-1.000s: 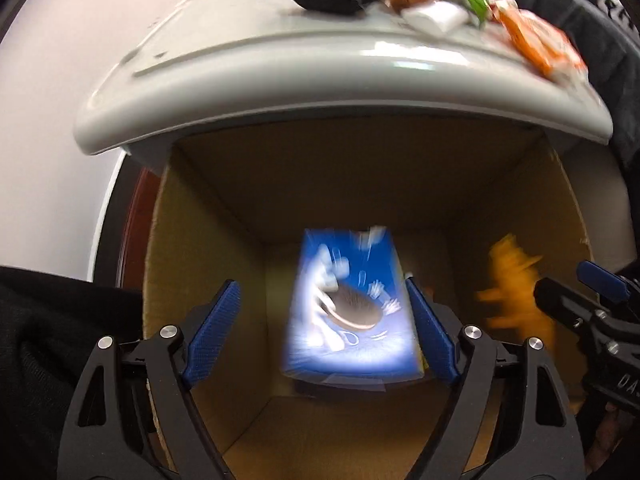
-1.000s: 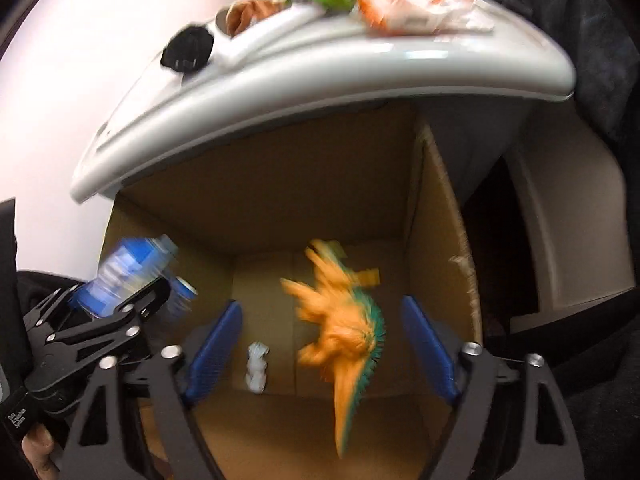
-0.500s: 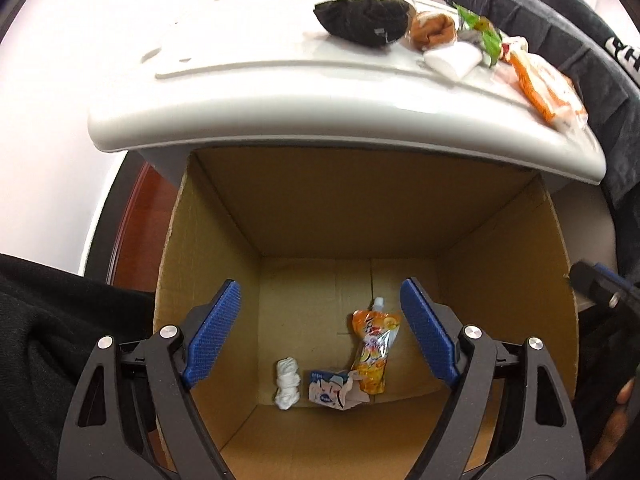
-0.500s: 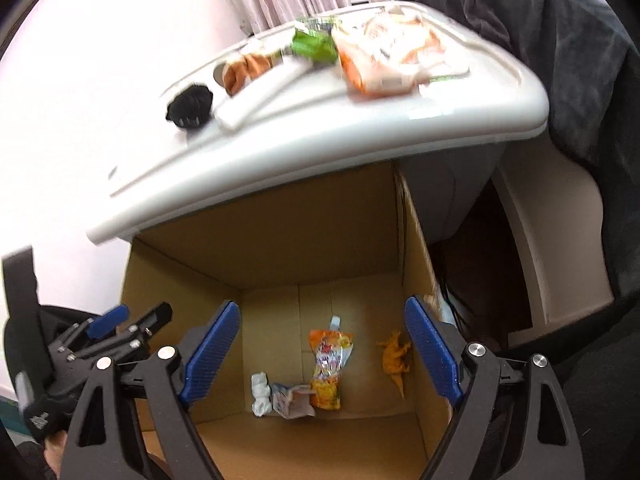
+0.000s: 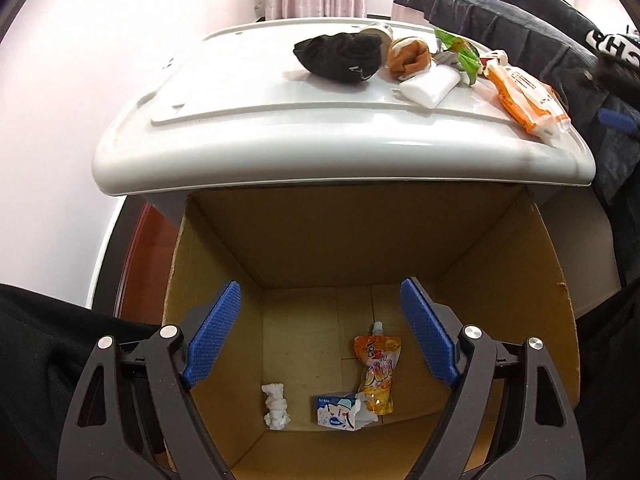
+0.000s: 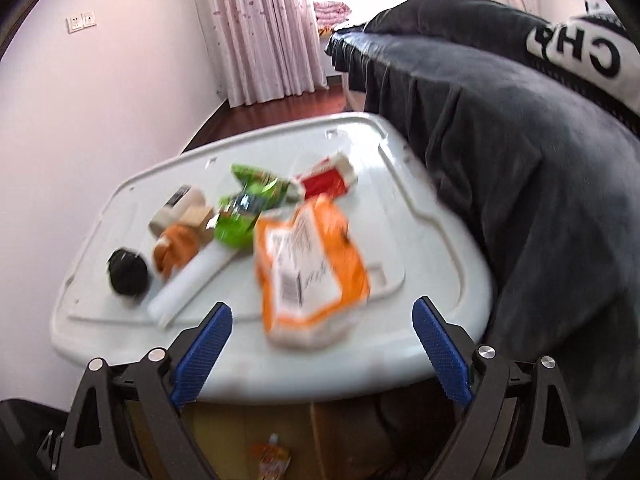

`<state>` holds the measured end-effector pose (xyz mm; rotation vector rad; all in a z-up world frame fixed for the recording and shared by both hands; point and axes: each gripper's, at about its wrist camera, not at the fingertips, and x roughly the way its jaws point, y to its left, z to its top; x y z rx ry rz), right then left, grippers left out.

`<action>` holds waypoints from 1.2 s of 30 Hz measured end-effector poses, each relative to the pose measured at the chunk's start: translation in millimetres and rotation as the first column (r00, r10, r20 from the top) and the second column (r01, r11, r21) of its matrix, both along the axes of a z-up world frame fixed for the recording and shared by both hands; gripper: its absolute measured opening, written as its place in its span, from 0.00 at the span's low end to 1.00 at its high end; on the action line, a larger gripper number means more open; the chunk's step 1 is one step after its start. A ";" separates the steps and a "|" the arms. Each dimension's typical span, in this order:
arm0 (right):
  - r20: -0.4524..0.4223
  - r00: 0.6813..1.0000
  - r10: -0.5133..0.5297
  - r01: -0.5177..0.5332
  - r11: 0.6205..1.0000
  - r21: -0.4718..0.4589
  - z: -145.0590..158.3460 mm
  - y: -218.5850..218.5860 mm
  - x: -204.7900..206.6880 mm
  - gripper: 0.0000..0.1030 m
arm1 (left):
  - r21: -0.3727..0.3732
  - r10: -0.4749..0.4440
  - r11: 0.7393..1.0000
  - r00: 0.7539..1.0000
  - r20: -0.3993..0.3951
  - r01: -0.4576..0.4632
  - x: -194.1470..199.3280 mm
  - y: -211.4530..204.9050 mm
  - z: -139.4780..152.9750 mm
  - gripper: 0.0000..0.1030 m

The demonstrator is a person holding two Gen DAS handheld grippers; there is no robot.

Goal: Collect trash
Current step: 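Grasp the orange-and-white bag with the right tool while the left tool grasps the black sock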

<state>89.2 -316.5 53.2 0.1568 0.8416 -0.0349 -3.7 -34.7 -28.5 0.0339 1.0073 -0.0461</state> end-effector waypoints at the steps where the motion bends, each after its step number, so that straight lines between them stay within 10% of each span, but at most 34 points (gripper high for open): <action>1: 0.009 1.000 0.005 -0.005 1.000 -0.010 0.6 1.0 5.3 0.87 | 0.001 -0.003 1.000 1.000 0.005 0.003 -0.2 -0.4 0.5 0.78; 22: -0.106 0.992 0.074 -0.080 0.995 -0.056 -68.1 27.9 85.2 0.89 | 0.041 -0.011 0.999 1.000 0.018 0.011 -2.2 -5.0 -5.0 0.78; 26: -0.106 0.993 0.054 -0.062 0.996 -0.070 -66.4 25.6 85.0 0.76 | 0.051 -0.020 0.999 0.999 0.026 0.019 -3.6 -7.3 -5.0 0.78; 30: -0.093 0.995 0.025 -0.033 0.996 -0.085 -64.1 19.0 83.3 0.36 | 0.064 -0.029 0.998 0.999 0.027 0.027 -3.4 -10.0 -5.9 0.78; 36: -0.095 0.995 0.004 -0.010 0.998 -0.066 -61.7 14.1 77.2 0.27 | 0.037 -0.014 0.999 1.000 0.025 0.013 1.2 -9.1 6.2 0.78</action>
